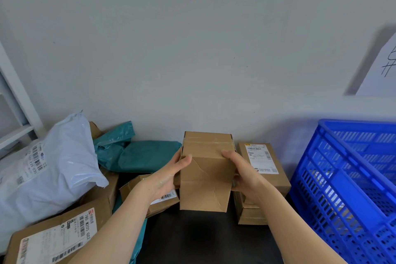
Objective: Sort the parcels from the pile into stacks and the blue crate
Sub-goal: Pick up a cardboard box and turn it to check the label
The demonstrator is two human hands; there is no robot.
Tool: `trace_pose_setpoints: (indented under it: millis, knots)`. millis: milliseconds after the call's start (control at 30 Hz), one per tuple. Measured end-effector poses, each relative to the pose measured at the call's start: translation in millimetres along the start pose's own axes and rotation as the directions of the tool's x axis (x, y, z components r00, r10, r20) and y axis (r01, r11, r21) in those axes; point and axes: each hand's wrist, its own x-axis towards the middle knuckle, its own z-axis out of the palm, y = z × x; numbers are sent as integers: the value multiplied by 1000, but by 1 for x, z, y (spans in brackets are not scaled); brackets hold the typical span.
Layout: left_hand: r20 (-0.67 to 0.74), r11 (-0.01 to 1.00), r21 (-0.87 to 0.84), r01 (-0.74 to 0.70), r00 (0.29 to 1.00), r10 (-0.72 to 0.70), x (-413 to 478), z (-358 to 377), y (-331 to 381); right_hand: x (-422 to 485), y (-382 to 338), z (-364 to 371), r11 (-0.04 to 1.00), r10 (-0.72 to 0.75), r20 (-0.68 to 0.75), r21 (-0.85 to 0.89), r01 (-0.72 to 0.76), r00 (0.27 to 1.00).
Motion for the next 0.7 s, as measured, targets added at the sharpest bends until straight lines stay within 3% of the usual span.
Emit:
trace_pose_setpoints:
  millis: [267, 367, 500, 700]
  knots:
    - [-74, 937, 350, 11, 997, 16, 2, -5, 0, 10, 4, -6, 982, 95, -214, 182, -56, 972]
    - [-165, 950, 313, 14, 985, 40, 6, -2, 0, 14, 6, -4, 967, 99, -209, 250, -44, 973]
    - [-265, 957, 286, 49, 964, 30, 9, -1, -2, 16, 9, 5, 997, -29, -213, 57, 42, 977]
    - [-214, 995, 101, 16, 977, 6, 8, 10, 7, 18, 11, 19, 991, -105, -220, -100, 84, 970]
